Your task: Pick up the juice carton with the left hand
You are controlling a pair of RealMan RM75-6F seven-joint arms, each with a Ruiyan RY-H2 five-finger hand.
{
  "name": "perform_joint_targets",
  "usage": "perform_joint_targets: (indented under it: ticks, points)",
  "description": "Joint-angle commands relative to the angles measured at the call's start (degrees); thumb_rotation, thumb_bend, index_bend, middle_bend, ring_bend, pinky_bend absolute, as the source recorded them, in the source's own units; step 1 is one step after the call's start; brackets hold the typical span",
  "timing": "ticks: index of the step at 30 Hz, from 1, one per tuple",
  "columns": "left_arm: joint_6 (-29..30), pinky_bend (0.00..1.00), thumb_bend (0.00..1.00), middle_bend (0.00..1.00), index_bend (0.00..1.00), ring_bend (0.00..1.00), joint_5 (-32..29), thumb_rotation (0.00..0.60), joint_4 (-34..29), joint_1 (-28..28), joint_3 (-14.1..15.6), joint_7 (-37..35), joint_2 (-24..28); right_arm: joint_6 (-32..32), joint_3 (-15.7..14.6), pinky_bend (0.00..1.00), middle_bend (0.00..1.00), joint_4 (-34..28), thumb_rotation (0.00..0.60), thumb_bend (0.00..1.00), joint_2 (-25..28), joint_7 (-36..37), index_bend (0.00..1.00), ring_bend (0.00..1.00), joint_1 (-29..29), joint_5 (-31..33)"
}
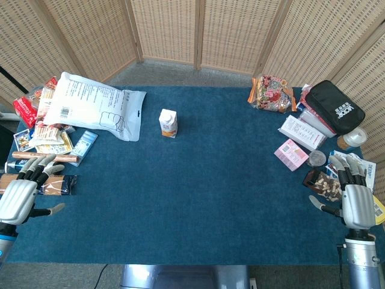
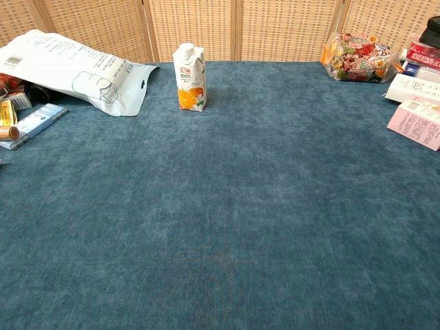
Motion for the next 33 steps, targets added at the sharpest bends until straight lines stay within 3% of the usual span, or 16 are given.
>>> perform_joint_targets:
  ticks: [1,8,12,23,33]
  points:
    - [-0.1,0.0,0.06,0.0,0.22,0.0,-0.1,0.6,0.1,0.0,0.0,0.0,0.0,-0.1,0.1,0.0,0.14,0.0,0.6,0.0,0.0,0.1,0.1,0.0,0.0,0.1]
    - [-1.9,0.0,0.06,0.0,0.22,0.0,-1.1,0.6,0.8,-0.8,-0.1,-0.1,-0.8,-0.3,0.0,0.0,0.14,-0.5,0.6,0.0,0.2,0.2,0.1,0.0,-0.1,-0.1]
    - [-5.9,0.0,0.06,0.0,0.22,0.0,-4.1,0.6,2.5,-3.0,-1.5,-2.5,-2.7,-0.2,0.0,0.0,0.14,-0.7,0.6,0.0,0.3,0.5,0.1,0.0,-0.1,-0.6]
    - [-19.5,0.0,0.06,0.0,0.21,0.0,-15.5,0.6,17.7,-16.4,-12.2,-8.4,-15.1,-1.3,0.0,0.0,0.14,-1.2,0.6,0.0,0.8,2.2,0.1,0.0,0.2,-0.5]
    - [-30.4,0.0,0.06,0.0,0.09,0.0,-25.3,0.6,29.4,-29.5,-18.2,-2.3,-27.5,-2.0,-0.2,0.0,0.14,-1.2,0.6,0.0,1.4,4.7,0.1,0.0,0.4,-0.9]
